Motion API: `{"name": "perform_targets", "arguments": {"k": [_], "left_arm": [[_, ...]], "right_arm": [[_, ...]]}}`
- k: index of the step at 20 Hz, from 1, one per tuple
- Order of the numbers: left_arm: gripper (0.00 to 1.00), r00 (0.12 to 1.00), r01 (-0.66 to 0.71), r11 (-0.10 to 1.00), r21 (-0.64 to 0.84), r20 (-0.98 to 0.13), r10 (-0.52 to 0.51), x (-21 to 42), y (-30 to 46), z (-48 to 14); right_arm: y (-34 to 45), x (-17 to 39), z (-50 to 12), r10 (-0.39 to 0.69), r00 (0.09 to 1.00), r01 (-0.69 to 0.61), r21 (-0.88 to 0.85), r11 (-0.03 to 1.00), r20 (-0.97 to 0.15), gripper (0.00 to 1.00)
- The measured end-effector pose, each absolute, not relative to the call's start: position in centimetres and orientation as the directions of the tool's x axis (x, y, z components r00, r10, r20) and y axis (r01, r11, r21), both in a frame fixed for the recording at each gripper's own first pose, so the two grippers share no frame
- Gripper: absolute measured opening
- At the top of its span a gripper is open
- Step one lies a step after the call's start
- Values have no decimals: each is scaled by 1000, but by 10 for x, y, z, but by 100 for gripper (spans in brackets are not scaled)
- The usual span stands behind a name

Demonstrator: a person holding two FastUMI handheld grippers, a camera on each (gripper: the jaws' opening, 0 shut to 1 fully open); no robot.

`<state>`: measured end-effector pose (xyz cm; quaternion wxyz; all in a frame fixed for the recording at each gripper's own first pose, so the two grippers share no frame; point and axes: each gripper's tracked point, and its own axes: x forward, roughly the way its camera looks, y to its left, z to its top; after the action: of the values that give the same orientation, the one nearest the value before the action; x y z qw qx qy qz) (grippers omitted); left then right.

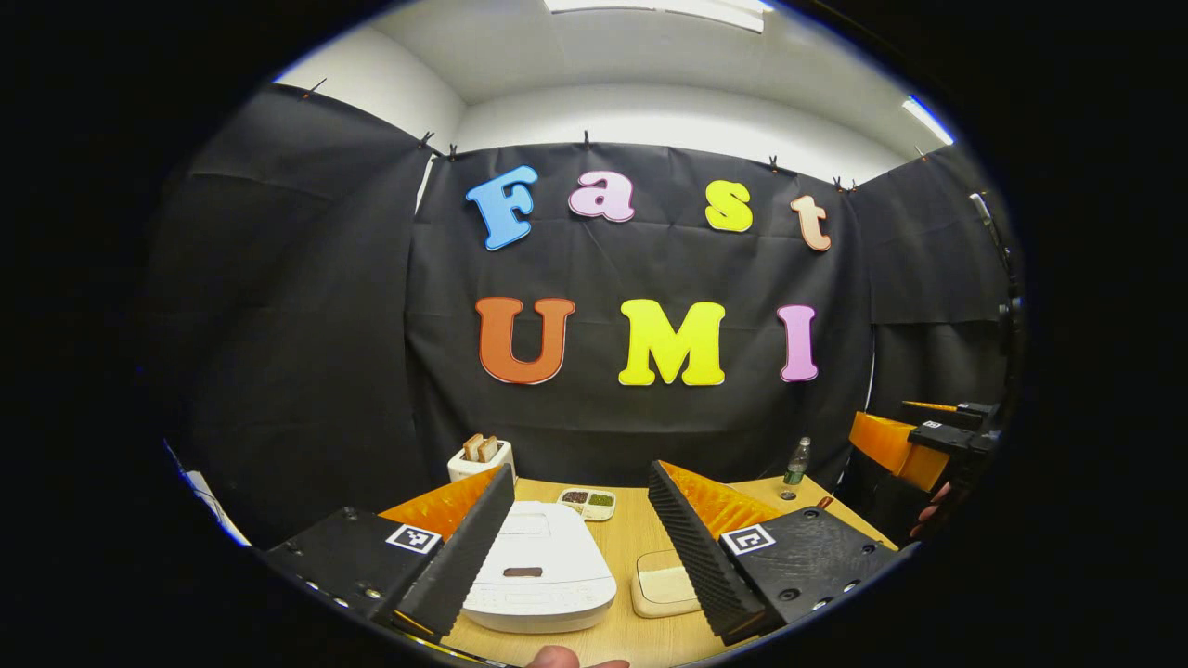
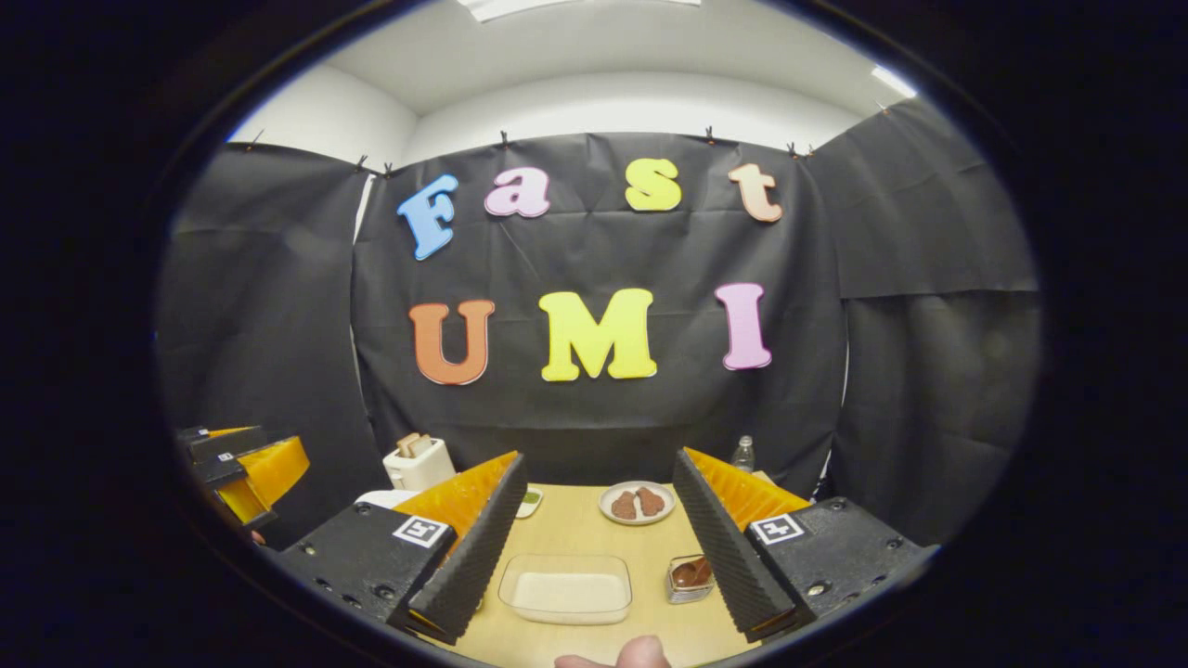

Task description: Close the left gripper, press the button to open the rice cooker; take a wooden spoon from the chopstick holder with the right hand, scoop a spoonful of rice and pour it into the rice cooker, then put the wooden spoon back into the chopstick holder.

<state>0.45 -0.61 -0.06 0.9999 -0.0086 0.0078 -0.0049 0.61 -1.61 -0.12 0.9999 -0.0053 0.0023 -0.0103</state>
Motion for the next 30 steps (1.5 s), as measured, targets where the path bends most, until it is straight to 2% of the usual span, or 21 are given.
{"name": "perform_targets", "arguments": {"k": [7, 12, 15, 18, 20, 21, 23, 25, 26, 30], "left_arm": [[95, 999, 6, 1000, -20, -44, -7, 9, -3, -9], [95, 987, -7, 1000, -29, -158, 3, 15, 13, -41], [92, 971, 17, 998, -58, -239, -30, 18, 18, -60], [60, 951, 9, 999, -43, -308, -21, 31, 28, -79], [53, 932, 17, 999, -32, -361, -27, 39, 31, -93], [54, 925, -6, 999, -31, -379, -6, 37, 39, -96], [1, 903, -21, 998, -66, -429, -9, 49, 44, -115], [6, 889, -30, 994, -103, -458, -21, 59, 43, -128], [0, 883, -33, 990, -138, -468, -36, 67, 44, -141], [0, 843, -58, 980, -191, -535, -54, 80, 52, -177]], "right_arm": [[-19, 13, -5, -12, 1000, 12, -1, 1000, -14, 100], [-22, 24, -15, -4, 1000, 5, 9, 1000, -31, 100], [-28, 31, -18, -6, 999, 7, 17, 1000, -38, 100], [-39, 37, -22, -18, 999, 19, 18, 1000, -46, 99], [-49, 40, -26, -32, 998, 33, 15, 999, -53, 100], [-53, 42, -28, -39, 998, 40, 17, 999, -58, 100], [-63, 45, -33, -54, 996, 56, 23, 998, -69, 100], [-72, 47, -38, -71, 994, 73, 28, 997, -82, 100], [-76, 48, -42, -74, 993, 77, 31, 997, -93, 100], [-91, 51, -53, -95, 988, 98, 21, 995, -122, 99]]}}
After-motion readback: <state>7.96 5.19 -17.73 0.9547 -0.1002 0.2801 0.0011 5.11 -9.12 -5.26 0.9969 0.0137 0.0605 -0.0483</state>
